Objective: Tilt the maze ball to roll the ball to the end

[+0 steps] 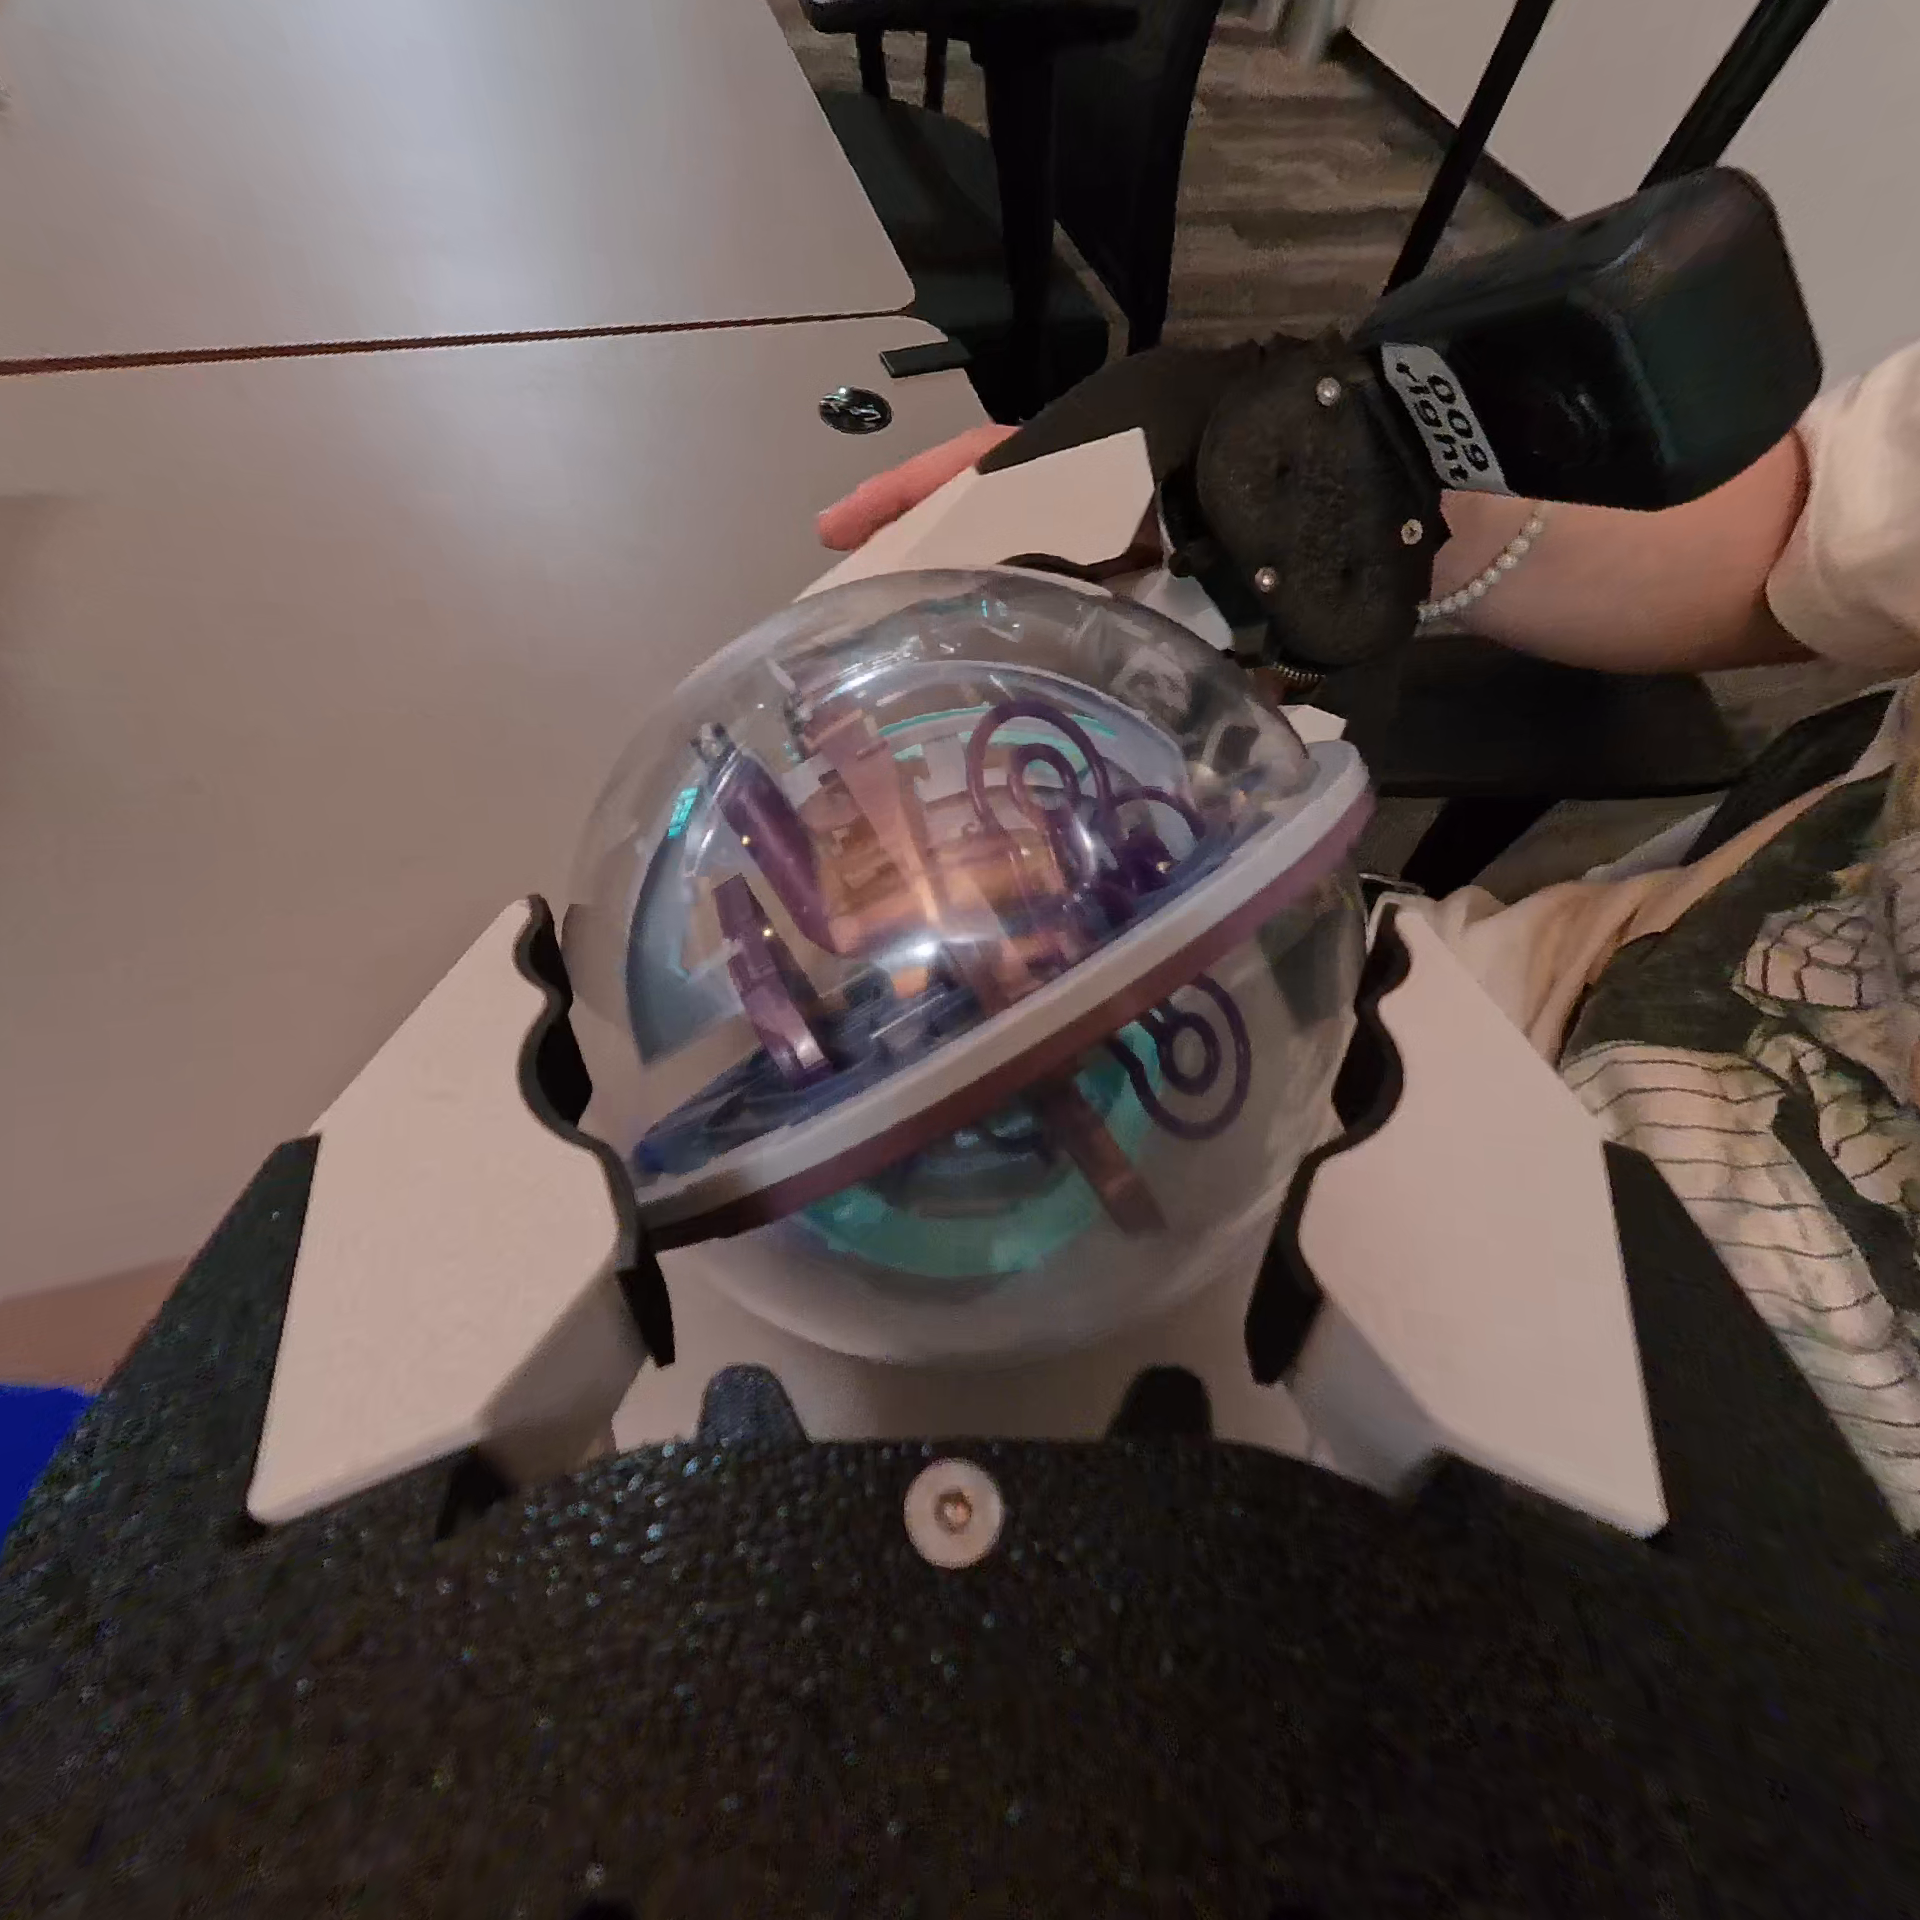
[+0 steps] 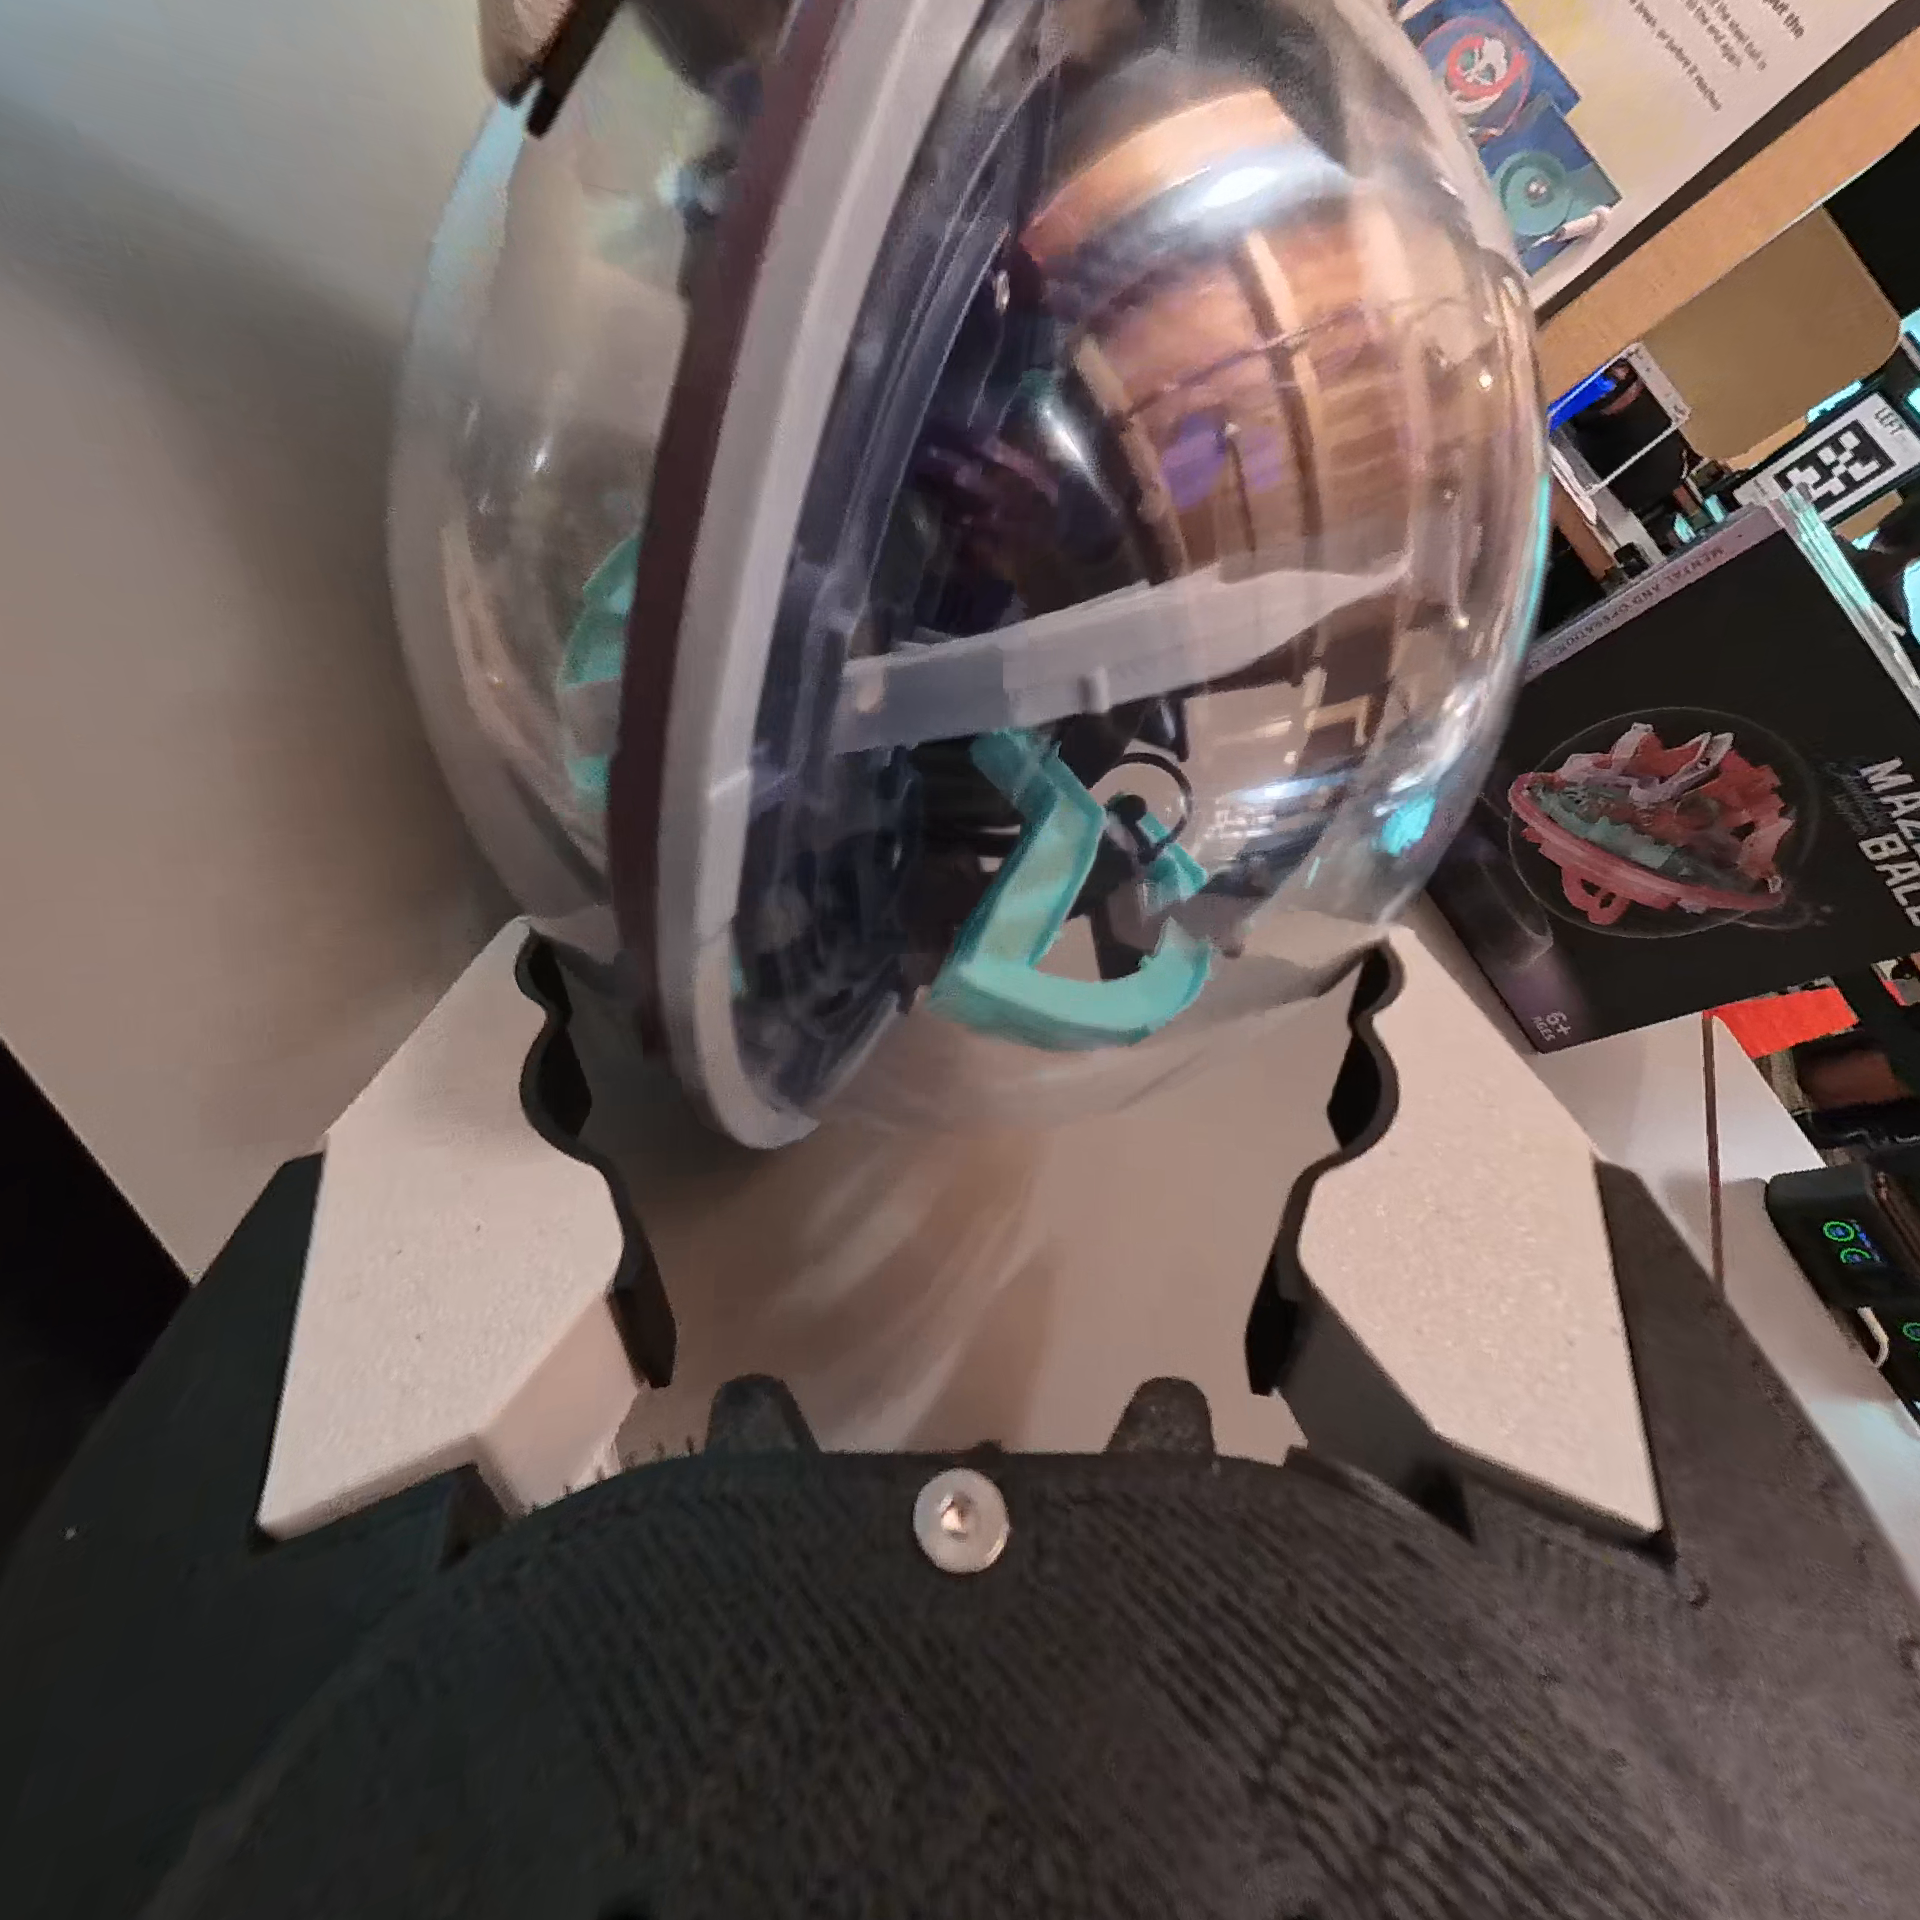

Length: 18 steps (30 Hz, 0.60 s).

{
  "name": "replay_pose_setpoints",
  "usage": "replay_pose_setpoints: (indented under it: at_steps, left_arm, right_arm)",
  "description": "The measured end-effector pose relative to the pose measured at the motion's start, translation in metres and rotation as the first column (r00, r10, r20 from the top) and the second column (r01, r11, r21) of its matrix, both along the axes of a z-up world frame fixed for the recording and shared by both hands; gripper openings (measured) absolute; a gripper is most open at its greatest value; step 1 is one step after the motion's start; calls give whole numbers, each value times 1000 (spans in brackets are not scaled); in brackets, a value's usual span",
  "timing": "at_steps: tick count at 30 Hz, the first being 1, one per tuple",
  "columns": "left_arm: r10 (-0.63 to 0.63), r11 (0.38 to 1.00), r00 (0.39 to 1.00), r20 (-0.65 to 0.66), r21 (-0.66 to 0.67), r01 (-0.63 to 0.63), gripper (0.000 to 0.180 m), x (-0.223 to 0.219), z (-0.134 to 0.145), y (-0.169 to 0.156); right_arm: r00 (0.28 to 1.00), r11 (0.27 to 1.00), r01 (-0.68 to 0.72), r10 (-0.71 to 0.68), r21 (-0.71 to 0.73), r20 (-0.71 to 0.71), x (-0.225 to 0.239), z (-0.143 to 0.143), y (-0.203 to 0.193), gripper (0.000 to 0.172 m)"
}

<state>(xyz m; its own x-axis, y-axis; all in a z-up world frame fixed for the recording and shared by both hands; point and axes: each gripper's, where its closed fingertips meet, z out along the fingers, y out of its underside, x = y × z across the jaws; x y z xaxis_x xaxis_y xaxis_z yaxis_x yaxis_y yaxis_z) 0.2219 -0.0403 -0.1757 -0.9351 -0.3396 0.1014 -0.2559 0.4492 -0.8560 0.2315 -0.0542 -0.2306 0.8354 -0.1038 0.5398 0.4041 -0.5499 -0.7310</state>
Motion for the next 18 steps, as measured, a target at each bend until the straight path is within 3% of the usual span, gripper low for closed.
replay_pose_setpoints:
  at_steps: [3, 18]
  left_arm:
    - [-31, 999, 999, 18, 30, 30, 144, -2, 0, -6]
    - [-56, 987, 998, -2, 148, 56, 144, -3, -5, -6]
  right_arm:
    - [1000, 1000, 1, -1, -19, 12, 2, -2, 0, 152]
    - [999, 999, 31, -31, 19, 29, 2, -3, 1, 154]
